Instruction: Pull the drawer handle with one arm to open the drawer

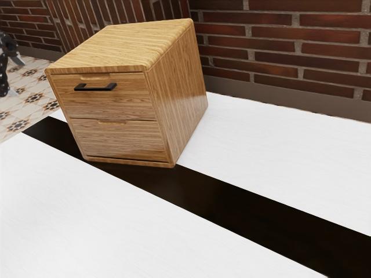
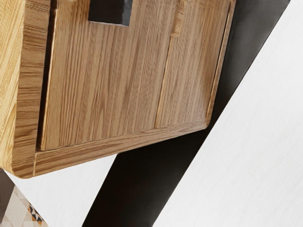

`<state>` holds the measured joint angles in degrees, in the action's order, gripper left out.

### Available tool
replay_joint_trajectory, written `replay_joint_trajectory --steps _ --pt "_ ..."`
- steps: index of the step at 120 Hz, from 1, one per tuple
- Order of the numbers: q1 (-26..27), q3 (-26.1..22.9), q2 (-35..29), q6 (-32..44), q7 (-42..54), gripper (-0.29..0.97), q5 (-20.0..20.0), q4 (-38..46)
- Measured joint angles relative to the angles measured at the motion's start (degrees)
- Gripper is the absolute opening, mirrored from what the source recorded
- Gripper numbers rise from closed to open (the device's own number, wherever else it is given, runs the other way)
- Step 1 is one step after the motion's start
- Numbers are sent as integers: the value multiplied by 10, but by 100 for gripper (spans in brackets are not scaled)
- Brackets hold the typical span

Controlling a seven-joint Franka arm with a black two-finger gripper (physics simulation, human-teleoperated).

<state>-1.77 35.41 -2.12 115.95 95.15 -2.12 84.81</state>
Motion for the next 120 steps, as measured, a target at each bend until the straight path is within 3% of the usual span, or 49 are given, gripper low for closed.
replay_joint_trajectory --steps 36,120 --pt "39 -88 -22 -18 16 68 34 -1" --pt "29 -149 -44 -94 45 68 39 -1"
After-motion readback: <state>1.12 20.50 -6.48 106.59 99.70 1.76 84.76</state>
